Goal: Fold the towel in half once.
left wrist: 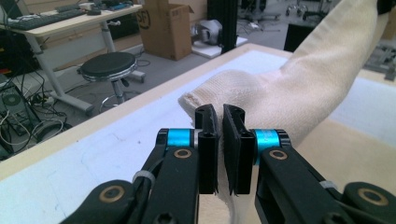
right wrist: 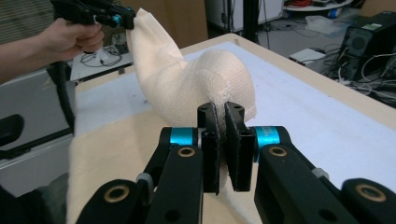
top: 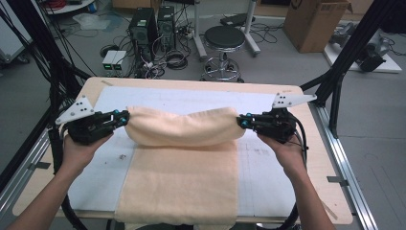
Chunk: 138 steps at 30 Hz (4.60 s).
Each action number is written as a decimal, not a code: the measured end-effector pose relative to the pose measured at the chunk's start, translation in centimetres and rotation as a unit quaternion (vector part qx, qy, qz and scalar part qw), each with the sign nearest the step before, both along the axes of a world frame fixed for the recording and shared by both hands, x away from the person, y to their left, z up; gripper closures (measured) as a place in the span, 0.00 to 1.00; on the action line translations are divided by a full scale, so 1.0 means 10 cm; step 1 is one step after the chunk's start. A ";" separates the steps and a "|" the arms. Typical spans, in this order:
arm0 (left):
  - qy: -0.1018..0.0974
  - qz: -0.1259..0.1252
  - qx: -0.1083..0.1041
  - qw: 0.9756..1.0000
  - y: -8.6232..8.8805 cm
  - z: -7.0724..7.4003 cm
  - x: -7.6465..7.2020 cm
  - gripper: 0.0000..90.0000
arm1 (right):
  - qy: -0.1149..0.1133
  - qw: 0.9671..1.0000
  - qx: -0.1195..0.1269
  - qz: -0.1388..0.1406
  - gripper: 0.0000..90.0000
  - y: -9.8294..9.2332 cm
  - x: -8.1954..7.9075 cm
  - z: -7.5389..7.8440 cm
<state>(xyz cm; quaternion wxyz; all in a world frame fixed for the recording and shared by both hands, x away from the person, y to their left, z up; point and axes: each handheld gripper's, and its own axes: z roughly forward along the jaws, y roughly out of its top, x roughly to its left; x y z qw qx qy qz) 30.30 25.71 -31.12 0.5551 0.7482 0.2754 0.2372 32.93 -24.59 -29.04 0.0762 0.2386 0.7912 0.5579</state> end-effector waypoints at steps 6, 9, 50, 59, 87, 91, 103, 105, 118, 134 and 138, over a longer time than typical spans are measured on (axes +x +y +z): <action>-0.001 -0.009 -0.009 1.000 0.04 -0.11 -0.21 0.94 | -0.006 1.000 0.001 0.010 0.95 -0.01 -0.24 -0.07; -0.005 -0.014 -0.008 1.000 0.06 -0.15 -0.34 0.93 | -0.007 1.000 0.002 0.015 0.95 -0.01 -0.35 -0.10; -0.006 -0.090 -0.017 0.996 0.27 -0.81 -1.33 0.62 | 0.020 0.986 -0.055 0.157 0.65 0.12 -1.29 -0.84; 0.067 -0.101 0.016 0.993 0.02 -0.99 -0.89 0.57 | 0.048 0.980 -0.118 0.151 0.62 0.38 -1.05 -1.00; 0.151 -0.146 0.025 0.977 0.18 -1.18 -1.05 0.96 | 0.095 0.980 -0.122 0.125 0.59 0.60 -0.84 -1.30; 0.136 -0.167 0.017 0.976 0.21 -1.13 -1.34 0.86 | 0.091 0.981 -0.122 0.123 0.59 0.59 -0.85 -1.29; 0.102 -0.086 -0.004 0.991 0.09 -0.97 -0.91 0.53 | 0.058 0.989 -0.136 0.027 0.53 0.48 -0.55 -1.18; 0.103 -0.068 -0.001 0.992 0.04 -0.97 -0.69 0.53 | 0.050 0.989 -0.139 -0.003 0.50 0.41 -0.41 -1.15; 0.113 0.065 0.036 0.991 -0.12 -1.15 0.57 0.56 | 0.072 0.984 -0.133 -0.090 0.45 0.22 0.45 -1.21; 0.187 0.036 0.093 0.977 -0.27 -1.27 0.94 0.99 | 0.130 0.976 -0.168 -0.045 0.93 0.20 0.72 -1.41; 0.176 0.046 0.085 0.980 -0.26 -1.26 0.97 1.00 | 0.123 0.973 -0.191 -0.046 0.95 0.25 0.76 -1.30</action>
